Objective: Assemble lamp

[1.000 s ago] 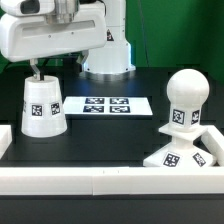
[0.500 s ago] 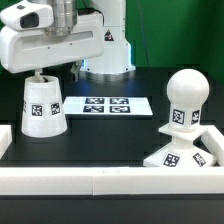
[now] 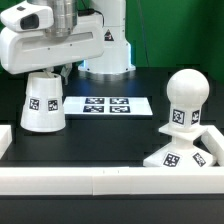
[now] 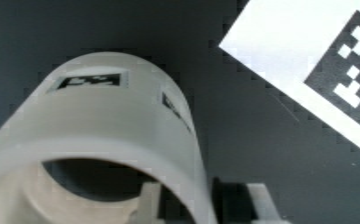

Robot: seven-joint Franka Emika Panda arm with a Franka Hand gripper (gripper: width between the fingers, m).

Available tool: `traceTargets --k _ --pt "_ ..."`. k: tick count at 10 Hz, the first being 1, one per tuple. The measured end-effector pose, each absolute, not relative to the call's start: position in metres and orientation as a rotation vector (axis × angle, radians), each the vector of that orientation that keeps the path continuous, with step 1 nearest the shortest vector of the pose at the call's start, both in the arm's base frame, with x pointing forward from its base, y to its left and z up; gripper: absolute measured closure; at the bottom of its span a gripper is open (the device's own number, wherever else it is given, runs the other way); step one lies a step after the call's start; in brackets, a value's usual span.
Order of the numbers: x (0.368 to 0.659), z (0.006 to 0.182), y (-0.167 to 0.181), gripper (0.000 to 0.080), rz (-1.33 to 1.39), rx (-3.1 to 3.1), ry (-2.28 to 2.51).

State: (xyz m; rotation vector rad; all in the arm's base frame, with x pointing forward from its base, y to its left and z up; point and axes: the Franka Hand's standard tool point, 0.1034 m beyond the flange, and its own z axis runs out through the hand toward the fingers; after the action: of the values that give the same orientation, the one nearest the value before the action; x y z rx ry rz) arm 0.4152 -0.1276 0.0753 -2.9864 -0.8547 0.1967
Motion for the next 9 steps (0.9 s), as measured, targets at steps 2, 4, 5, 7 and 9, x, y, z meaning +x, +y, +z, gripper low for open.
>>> traceTargets --k 2,4,5,7,9 --pt "0.414 0.076 -0.124 0.0758 0.211 -2.984 -0.836" --pt "0.414 0.084 -0.095 0.0758 0.327 -2.941 -0.762" --pt "0.418 0.096 -0.069 0.0758 0.381 -2.914 -0.744" --pt "0.451 0.135 -0.028 0.0757 0.339 -2.873 -0.816" --pt "0.473 0.155 -0.023 0.0757 0.293 -2.876 -0.836"
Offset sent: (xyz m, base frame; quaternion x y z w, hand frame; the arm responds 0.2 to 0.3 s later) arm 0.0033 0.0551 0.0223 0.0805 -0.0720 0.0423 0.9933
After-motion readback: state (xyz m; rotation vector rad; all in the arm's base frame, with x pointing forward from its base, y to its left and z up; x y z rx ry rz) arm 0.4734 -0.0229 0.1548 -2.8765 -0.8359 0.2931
